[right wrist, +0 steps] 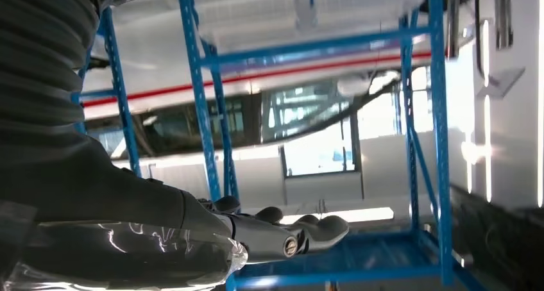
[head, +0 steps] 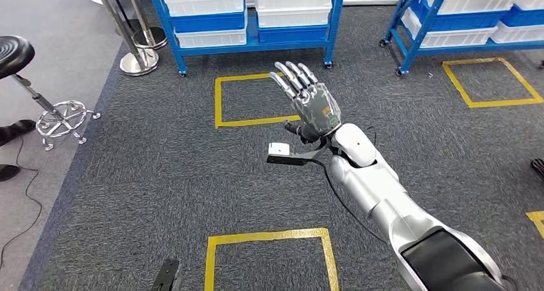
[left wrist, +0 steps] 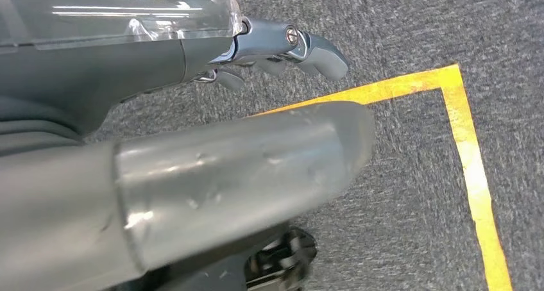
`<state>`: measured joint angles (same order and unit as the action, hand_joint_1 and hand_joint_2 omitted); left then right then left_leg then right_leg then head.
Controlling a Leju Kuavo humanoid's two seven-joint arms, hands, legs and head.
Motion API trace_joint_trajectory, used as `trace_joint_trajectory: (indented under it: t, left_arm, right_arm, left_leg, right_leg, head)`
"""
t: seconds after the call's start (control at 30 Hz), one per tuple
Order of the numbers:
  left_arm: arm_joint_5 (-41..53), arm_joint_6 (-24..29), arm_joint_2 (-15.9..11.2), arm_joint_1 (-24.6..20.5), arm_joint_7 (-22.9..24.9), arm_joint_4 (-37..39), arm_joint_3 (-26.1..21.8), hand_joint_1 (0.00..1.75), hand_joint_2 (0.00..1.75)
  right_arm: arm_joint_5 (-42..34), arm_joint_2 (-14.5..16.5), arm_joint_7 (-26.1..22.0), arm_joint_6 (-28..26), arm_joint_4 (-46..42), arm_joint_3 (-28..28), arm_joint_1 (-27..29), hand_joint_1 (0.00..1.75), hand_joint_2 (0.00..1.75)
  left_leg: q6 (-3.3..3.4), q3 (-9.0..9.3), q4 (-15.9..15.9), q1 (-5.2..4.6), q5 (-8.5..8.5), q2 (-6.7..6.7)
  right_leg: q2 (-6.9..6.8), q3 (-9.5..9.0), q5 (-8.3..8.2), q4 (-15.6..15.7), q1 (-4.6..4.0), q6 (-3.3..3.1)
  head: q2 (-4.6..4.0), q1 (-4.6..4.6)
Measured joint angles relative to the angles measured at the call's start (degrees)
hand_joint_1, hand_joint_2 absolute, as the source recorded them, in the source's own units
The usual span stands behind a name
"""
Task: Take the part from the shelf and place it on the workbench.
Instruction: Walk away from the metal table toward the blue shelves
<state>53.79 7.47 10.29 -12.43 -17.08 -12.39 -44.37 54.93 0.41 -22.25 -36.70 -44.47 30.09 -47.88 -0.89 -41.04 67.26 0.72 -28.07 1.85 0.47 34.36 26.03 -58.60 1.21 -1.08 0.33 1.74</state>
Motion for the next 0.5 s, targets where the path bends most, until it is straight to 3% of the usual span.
trace_joint_trajectory:
  t: [0.07, 0.1, 0.13, 0.17, 0.23, 0.27, 0.33, 0.4, 0.47, 0.5]
  left_arm:
    - [-0.19, -0.03, 0.00, 0.35, -0.24, 0.00, -0.12, 0.00, 0.00]
    - [-0.28, -0.05, -0.01, 0.66, -0.37, 0.00, -0.22, 0.00, 0.00]
    - [-0.33, -0.08, -0.02, 0.99, -0.53, 0.00, -0.37, 0.00, 0.00]
    - [-0.38, -0.12, -0.07, 1.30, -0.68, 0.00, -0.54, 0.00, 0.00]
    - [-0.51, -0.21, -0.25, 1.72, -0.91, 0.00, -0.91, 0.00, 0.00]
    - [-0.60, -0.24, -0.33, 1.88, -0.94, 0.00, -1.08, 0.00, 0.00]
    - [-0.85, -0.27, -0.45, 2.19, -0.89, 0.00, -1.42, 0.00, 0.00]
    - [-1.13, -0.32, -0.57, 2.48, -0.85, 0.00, -1.75, 0.00, 0.00]
    - [-1.37, -0.60, -0.67, 2.59, -0.97, 0.00, -2.10, 0.00, 0.00]
    - [-1.45, -0.84, -0.70, 2.59, -1.10, 0.00, -2.30, 0.00, 0.00]
  right_arm:
    - [-0.69, -0.01, 0.89, 0.37, 3.68, -0.98, 1.25, 0.00, 0.00]
    - [-0.91, 0.00, 1.52, 0.63, 5.63, -1.43, 1.89, 0.00, 0.00]
    - [-1.06, -0.01, 2.24, 0.89, 7.70, -1.82, 2.57, 0.00, 0.00]
    - [-1.20, -0.01, 2.94, 1.11, 9.71, -2.17, 3.26, 0.00, 0.00]
    - [-1.36, -0.07, 3.98, 1.40, 13.12, -2.75, 4.69, 0.00, 0.00]
    - [-1.39, -0.11, 4.41, 1.77, 14.53, -2.97, 5.29, 0.00, 0.00]
    - [-1.56, -0.17, 5.82, 3.86, 17.05, -3.25, 6.25, 0.00, 0.00]
    - [-2.31, -0.36, 7.78, 7.04, 19.22, -3.72, 7.24, 0.00, 0.87]
    - [-4.08, -0.73, 9.89, 11.10, 21.31, -4.76, 8.32, 0.00, 1.75]
    - [-5.28, -0.98, 11.18, 13.80, 22.49, -5.57, 9.06, 0.00, 1.75]
  left_leg:
    - [-0.22, -2.80, 5.86, 0.13, -1.99, -1.27]
    - [-0.23, -2.87, 6.15, 0.15, -1.59, -1.43]
    - [-0.15, -1.81, 4.28, 0.16, -0.27, -1.51]
    - [0.08, 0.25, 0.57, 0.14, 1.61, -1.59]
    - [0.78, 4.28, -6.63, -0.15, 3.82, -1.95]
    - [1.09, 5.33, -8.55, -0.35, 4.08, -2.10]
    - [1.54, 5.67, -9.28, -0.64, 3.90, -2.10]
    - [2.12, 6.23, -9.98, -0.32, 4.14, -1.98]
    - [2.71, 6.81, -10.71, 0.02, 4.40, -1.86]
    - [2.90, 6.89, -10.77, -0.03, 4.38, -1.76]
  right_leg:
    - [-1.22, -0.08, 0.19, -0.03, -0.24, -0.19]
    - [-1.68, -0.13, 0.28, -0.04, -0.29, -0.21]
    - [-2.02, -0.21, 0.37, -0.06, -0.33, -0.15]
    - [-2.28, -0.34, 0.48, -0.06, -0.36, -0.05]
    - [-2.66, -0.51, 0.69, -0.07, -0.52, 0.26]
    - [-2.76, -0.51, 0.73, -0.07, -0.57, 0.49]
    - [-2.85, -0.60, 0.68, 0.12, -0.59, 1.05]
    - [-2.49, -0.84, 1.08, 0.04, -0.55, 1.69]
    - [-1.52, 0.62, 3.30, -3.35, -0.49, 2.14]
    - [-1.05, 2.39, 5.03, -6.89, -0.43, 2.29]
  head:
    - [0.00, 0.00]
    - [0.00, 0.00]
    - [0.00, 0.00]
    - [0.00, 0.00]
    - [0.00, -0.01]
    - [0.00, -0.01]
    - [0.00, 0.00]
    - [0.00, -0.02]
    - [0.00, -0.07]
    - [0.00, -0.09]
